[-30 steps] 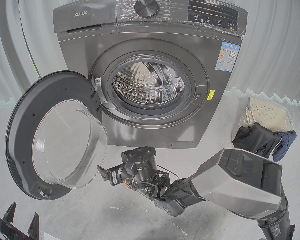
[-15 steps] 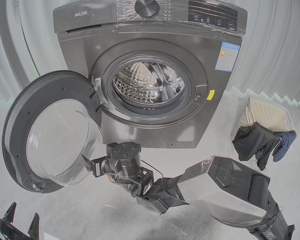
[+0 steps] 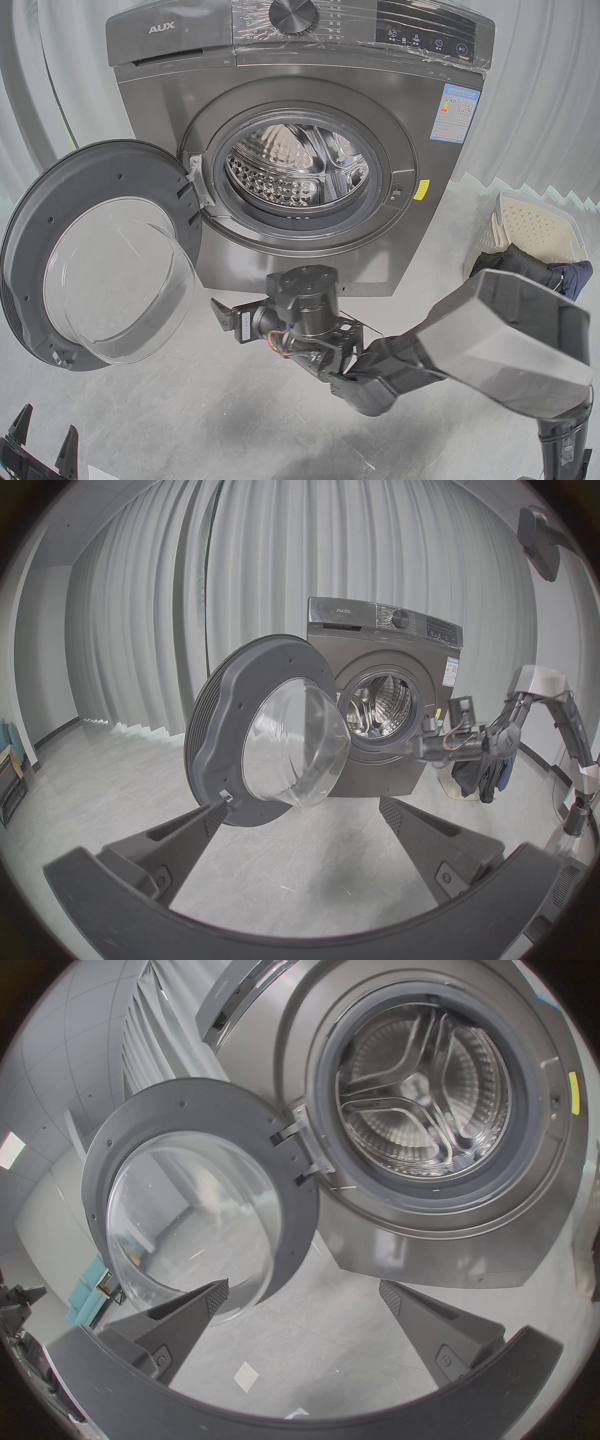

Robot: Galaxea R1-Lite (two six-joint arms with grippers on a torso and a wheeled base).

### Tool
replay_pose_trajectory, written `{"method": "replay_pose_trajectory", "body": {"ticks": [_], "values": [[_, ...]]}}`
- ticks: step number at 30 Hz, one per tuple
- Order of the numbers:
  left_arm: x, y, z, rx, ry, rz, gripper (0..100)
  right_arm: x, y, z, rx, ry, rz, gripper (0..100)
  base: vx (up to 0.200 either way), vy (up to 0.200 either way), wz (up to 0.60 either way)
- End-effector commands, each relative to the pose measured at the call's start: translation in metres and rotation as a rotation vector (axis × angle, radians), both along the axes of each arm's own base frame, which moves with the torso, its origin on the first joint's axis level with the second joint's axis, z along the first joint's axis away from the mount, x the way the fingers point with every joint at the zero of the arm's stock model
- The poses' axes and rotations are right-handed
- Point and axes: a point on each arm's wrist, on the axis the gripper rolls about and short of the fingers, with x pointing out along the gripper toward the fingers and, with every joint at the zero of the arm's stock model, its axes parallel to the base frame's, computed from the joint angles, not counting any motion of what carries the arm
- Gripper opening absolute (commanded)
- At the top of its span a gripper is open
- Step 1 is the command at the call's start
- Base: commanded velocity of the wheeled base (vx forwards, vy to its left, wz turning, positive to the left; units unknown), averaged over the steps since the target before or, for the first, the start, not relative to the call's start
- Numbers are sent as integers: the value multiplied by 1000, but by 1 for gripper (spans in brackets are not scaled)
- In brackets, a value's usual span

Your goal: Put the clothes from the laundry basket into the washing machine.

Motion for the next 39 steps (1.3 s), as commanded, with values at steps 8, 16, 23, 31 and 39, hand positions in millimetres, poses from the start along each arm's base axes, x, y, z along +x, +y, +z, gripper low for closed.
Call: {"method": "replay_pose_trajectory", "body": {"ticks": [8,16,23,31,39], "values": [[0,0,-5,34,-1,0,100,-103,-225,94,-50,-132,-231,100,0,0,0],[0,0,-5,34,-1,0,100,-169,-306,91,-11,-223,-408,100,0,0,0],[0,0,-5,34,-1,-2,100,-207,-342,78,-78,-317,-516,100,0,0,0],[0,0,-5,34,-1,-2,100,-245,-358,54,-112,-307,-576,100,0,0,0],[0,0,-5,34,-1,-2,100,-280,-366,29,-137,-247,-635,100,0,0,0]]}}
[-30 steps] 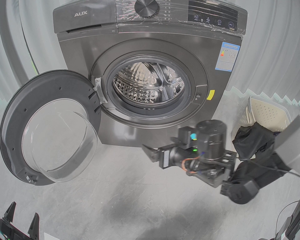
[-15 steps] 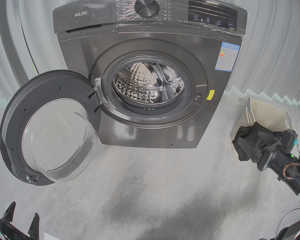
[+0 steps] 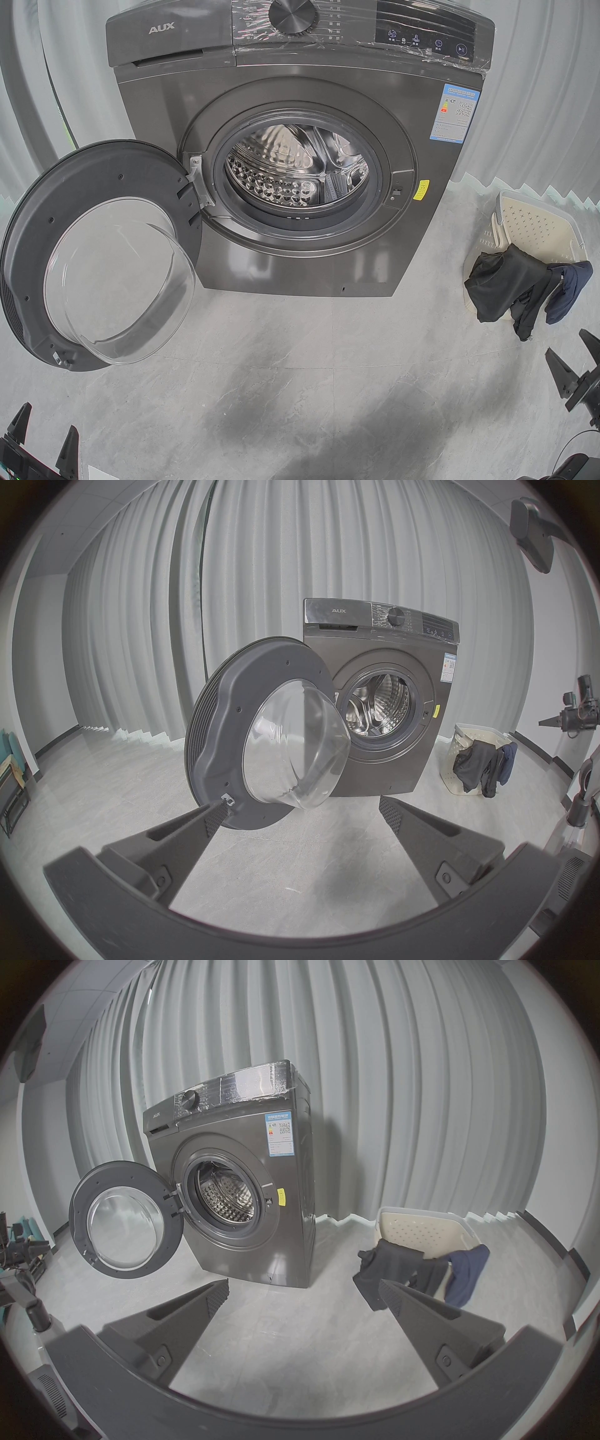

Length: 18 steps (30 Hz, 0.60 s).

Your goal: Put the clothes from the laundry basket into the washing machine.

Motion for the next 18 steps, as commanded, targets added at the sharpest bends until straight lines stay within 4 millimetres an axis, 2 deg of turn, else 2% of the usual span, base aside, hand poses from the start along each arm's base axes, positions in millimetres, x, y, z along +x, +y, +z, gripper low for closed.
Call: {"method": "replay_pose_trajectory", "body": {"ticks": [1,10,11,14,18], "values": [[0,0,-5,0,1,0,100,-39,-8,-16,19,-89,-69,100,0,0,0],[0,0,-5,17,3,4,100,-61,-11,-41,19,-65,-103,100,0,0,0],[0,0,-5,17,1,3,100,-66,-11,-49,16,-57,-103,100,0,0,0],[0,0,-5,15,3,-1,100,-69,-10,-54,10,-47,-122,100,0,0,0],[0,0,-5,17,3,-2,100,-73,-9,-62,-3,-12,-142,100,200,0,0]]}}
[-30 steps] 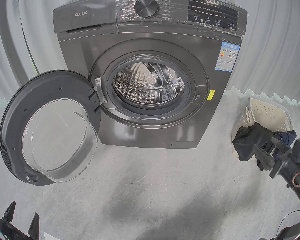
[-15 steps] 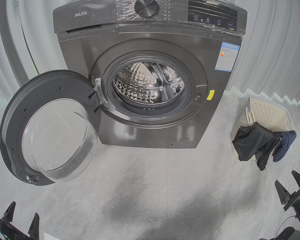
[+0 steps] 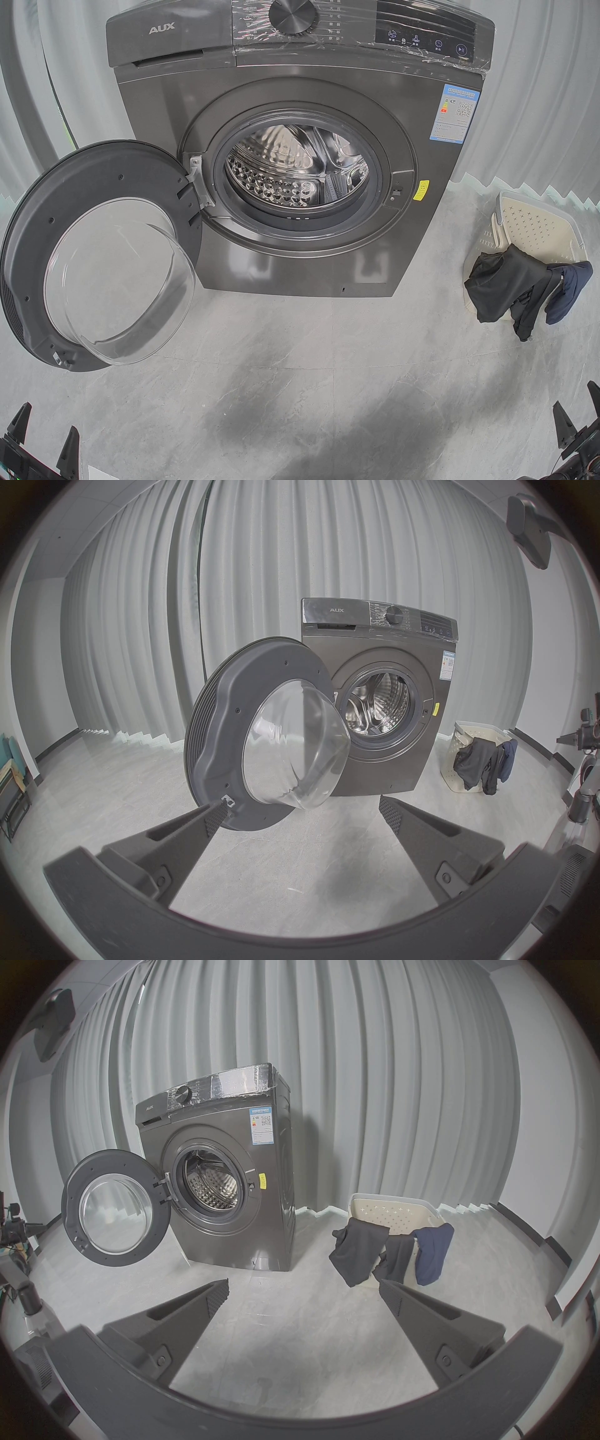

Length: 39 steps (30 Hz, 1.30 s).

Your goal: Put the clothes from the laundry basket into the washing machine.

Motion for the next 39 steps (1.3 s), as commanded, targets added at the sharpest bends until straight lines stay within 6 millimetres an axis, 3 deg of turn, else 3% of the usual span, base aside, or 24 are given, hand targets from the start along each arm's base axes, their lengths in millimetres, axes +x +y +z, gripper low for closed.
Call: {"method": "replay_pose_trajectory", "body": {"ticks": [1,8,17,39], "values": [[0,0,-5,3,0,-1,100,-8,1,-12,-4,-31,-29,100,200,0,0],[0,0,-5,-10,3,-2,100,-8,1,-11,-11,-36,-11,100,200,0,0],[0,0,-5,-19,3,-6,100,-8,1,-11,-11,-36,-4,100,0,0,0],[0,0,-5,-30,3,-7,100,-8,1,-12,-11,-36,-2,100,0,-191,0]]}}
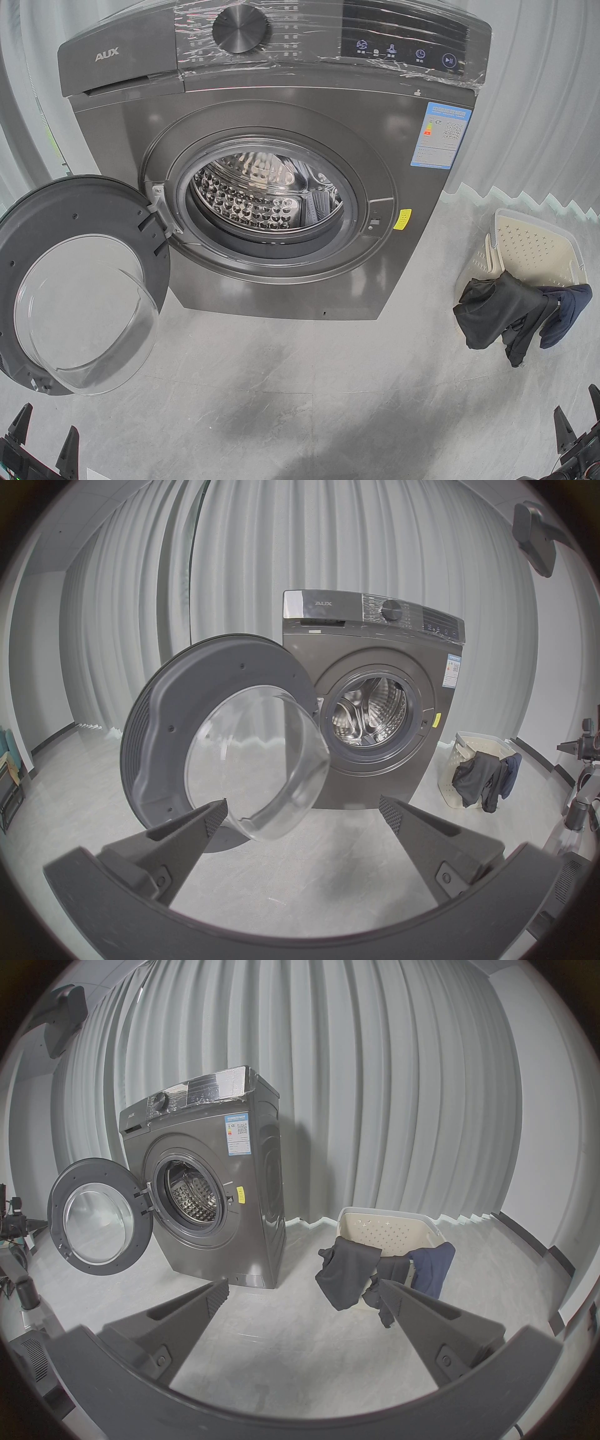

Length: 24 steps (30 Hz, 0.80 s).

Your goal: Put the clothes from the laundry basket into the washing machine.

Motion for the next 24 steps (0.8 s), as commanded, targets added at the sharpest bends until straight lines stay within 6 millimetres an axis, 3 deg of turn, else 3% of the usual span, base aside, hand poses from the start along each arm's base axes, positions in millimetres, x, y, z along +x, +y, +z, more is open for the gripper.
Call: {"method": "replay_pose_trajectory", "body": {"ticks": [1,8,24], "values": [[0,0,-5,-1,0,0,100,1,0,-4,-1,9,1,100,0,0,0],[0,0,-5,-4,2,2,100,1,0,-4,1,7,-1,100,0,0,-514],[0,0,-5,-6,2,2,100,1,0,-4,1,7,1,100,0,-200,0]]}}
